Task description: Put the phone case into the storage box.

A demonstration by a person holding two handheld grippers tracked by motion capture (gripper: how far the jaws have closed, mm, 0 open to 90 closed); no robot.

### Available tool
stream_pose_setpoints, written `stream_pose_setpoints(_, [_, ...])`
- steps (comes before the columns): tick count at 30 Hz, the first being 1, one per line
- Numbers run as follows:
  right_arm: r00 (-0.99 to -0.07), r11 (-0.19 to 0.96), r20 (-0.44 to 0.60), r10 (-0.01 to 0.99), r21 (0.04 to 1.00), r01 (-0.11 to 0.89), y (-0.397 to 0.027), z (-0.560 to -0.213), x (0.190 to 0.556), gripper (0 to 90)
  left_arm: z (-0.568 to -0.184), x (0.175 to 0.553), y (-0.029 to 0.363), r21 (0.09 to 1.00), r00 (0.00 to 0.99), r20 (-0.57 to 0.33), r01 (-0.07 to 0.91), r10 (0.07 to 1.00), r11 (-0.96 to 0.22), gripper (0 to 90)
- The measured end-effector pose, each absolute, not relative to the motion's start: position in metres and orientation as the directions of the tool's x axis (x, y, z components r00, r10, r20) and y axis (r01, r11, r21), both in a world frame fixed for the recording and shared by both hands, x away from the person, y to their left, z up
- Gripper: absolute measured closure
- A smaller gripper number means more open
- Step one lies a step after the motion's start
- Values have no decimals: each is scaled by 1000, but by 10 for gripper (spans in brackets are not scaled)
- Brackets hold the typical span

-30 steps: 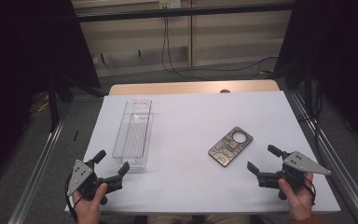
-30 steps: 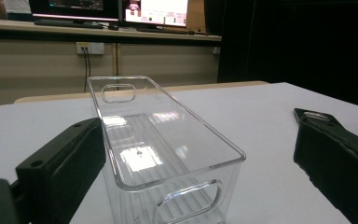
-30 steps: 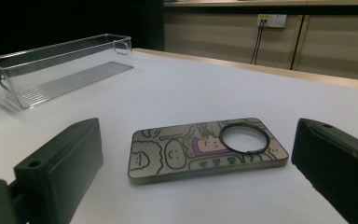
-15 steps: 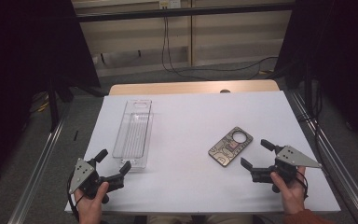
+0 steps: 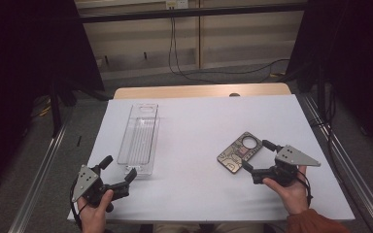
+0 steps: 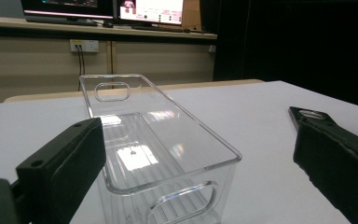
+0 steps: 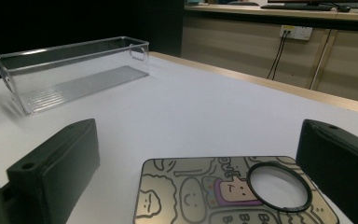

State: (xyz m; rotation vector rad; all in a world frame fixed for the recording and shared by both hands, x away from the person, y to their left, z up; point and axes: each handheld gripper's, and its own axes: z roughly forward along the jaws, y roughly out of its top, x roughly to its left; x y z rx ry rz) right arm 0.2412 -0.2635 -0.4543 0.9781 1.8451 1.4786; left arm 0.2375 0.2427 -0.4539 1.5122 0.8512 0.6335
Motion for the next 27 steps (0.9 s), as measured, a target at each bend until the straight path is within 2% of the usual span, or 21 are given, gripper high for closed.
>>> stream_pose_setpoints(4, [-572, 130, -8, 820, 976, 173, -260, -455, 243, 0, -454, 237, 241, 990, 575, -71, 141, 815, -13, 24])
stream_pose_setpoints(12, [-574, 74, 42, 818, 981, 177, -253, -449, 254, 3, -454, 237, 242, 990, 576, -65, 142, 815, -22, 24])
stream_pose_setpoints(21, [-563, 89, 21, 826, 982, 166, -249, -444, 271, 0, -454, 236, 241, 989, 573, -81, 146, 815, -4, 24])
stream_pose_setpoints(24, [-531, 110, 1, 848, 978, 176, -246, -445, 278, 7, -453, 236, 242, 990, 575, -62, 142, 816, -25, 24])
stream_pose_setpoints(27, [-548, 123, -12, 836, 978, 166, -242, -443, 284, 2, -454, 236, 241, 989, 585, -71, 144, 808, -17, 24])
